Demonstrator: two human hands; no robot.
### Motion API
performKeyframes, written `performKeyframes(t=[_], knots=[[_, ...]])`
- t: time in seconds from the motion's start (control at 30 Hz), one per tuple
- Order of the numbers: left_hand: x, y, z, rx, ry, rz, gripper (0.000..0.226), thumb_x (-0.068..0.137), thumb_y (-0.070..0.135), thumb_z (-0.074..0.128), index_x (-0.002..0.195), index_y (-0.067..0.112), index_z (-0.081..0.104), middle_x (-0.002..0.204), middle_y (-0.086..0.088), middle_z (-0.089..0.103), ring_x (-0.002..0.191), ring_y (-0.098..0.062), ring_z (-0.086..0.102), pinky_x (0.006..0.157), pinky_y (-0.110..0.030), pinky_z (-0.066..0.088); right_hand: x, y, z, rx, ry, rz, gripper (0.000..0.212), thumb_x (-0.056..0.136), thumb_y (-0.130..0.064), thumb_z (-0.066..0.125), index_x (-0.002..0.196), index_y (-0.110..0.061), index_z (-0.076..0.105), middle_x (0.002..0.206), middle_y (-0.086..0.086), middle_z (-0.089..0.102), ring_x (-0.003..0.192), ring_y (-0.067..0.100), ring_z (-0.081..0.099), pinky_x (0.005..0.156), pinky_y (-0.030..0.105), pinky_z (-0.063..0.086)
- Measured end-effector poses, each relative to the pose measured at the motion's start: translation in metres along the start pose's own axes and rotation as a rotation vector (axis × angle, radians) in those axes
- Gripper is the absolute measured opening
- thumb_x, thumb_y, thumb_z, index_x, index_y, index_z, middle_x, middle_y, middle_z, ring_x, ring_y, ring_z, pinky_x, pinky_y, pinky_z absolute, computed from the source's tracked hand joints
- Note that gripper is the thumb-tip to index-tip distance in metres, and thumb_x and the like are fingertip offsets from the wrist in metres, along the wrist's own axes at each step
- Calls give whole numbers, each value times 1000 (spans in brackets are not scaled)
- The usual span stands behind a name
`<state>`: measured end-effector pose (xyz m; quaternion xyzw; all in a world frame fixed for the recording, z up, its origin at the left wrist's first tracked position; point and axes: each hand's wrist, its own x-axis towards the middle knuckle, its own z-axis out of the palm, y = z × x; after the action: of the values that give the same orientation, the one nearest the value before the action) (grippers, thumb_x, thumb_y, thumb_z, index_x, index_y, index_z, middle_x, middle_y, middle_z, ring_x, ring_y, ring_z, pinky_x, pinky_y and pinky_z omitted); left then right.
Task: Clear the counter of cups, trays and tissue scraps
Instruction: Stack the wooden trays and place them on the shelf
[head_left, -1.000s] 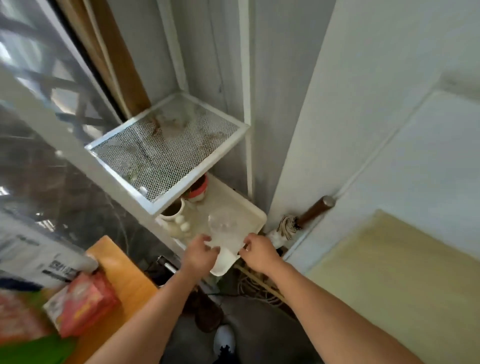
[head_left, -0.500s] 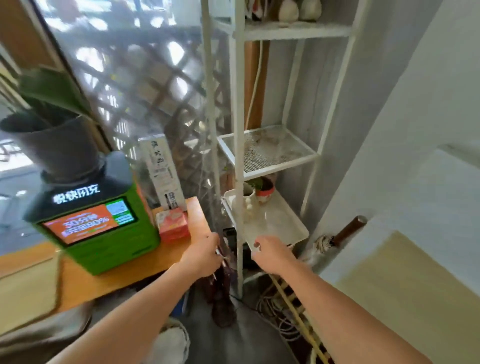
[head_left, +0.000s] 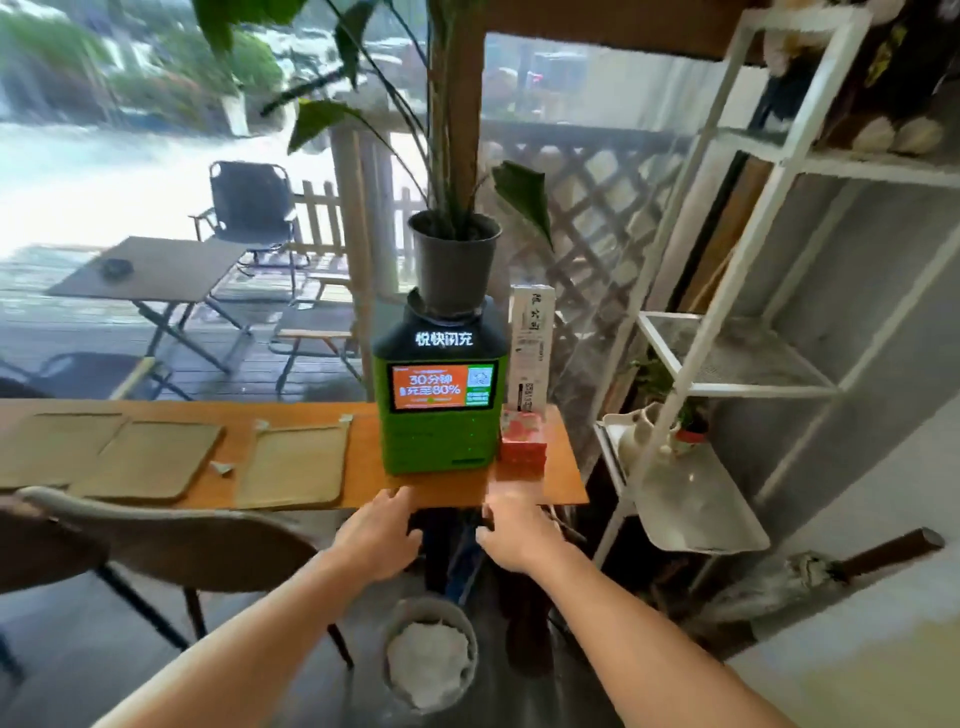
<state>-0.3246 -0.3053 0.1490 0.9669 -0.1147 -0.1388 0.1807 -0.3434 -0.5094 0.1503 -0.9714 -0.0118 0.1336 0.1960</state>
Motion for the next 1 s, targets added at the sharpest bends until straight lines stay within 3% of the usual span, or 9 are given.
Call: performKeyframes(t=[0.1, 0.2, 0.4, 0.63, 0.8, 1.0], knots=[[-31, -62, -23, -19, 29, -79, 35, 90, 36, 58, 117, 16, 48, 119, -9, 57, 116, -31, 56, 94, -44, 48, 8, -70, 27, -53, -35, -69, 32, 94, -36, 53, 115, -13, 57, 114, 9, 54, 105, 32, 56, 77, 35, 44], [-63, -117, -42, -53, 58, -146, 38, 88, 33, 58, 120, 16, 50, 121, -9, 56, 117, -31, 56, 98, -43, 47, 11, -132, 53, -65, -40, -122, 31, 93, -38, 52, 113, -15, 58, 114, 8, 55, 105, 31, 57, 84, 40, 50], [-104, -188, -64, -58, 77, -248, 32, 88, 36, 57, 112, 16, 50, 114, -8, 56, 109, -30, 59, 94, -44, 49, 22, -216, 79, -119, -48, -223, 33, 93, -37, 55, 115, -13, 60, 117, 11, 59, 109, 33, 58, 84, 40, 49], [-89, -223, -76, -102, 86, -246, 27, 91, 35, 57, 111, 17, 52, 113, -5, 56, 105, -26, 57, 93, -40, 49, 60, -244, 85, -118, -71, -217, 22, 91, -34, 54, 105, -19, 62, 110, 5, 58, 99, 27, 58, 82, 39, 50], [-49, -247, -80, -94, 60, -207, 24, 91, 34, 55, 109, 18, 54, 113, -4, 56, 108, -25, 55, 95, -39, 47, 105, -250, 99, -135, -119, -192, 19, 92, -35, 53, 102, -20, 58, 113, 6, 58, 104, 28, 57, 82, 38, 48], [36, -293, -98, -80, 2, -209, 25, 92, 38, 51, 112, 22, 53, 119, -4, 55, 114, -27, 53, 97, -42, 46, 189, -260, 112, -113, -184, -145, 32, 93, -35, 55, 119, -17, 59, 121, 7, 57, 108, 27, 57, 90, 39, 49]])
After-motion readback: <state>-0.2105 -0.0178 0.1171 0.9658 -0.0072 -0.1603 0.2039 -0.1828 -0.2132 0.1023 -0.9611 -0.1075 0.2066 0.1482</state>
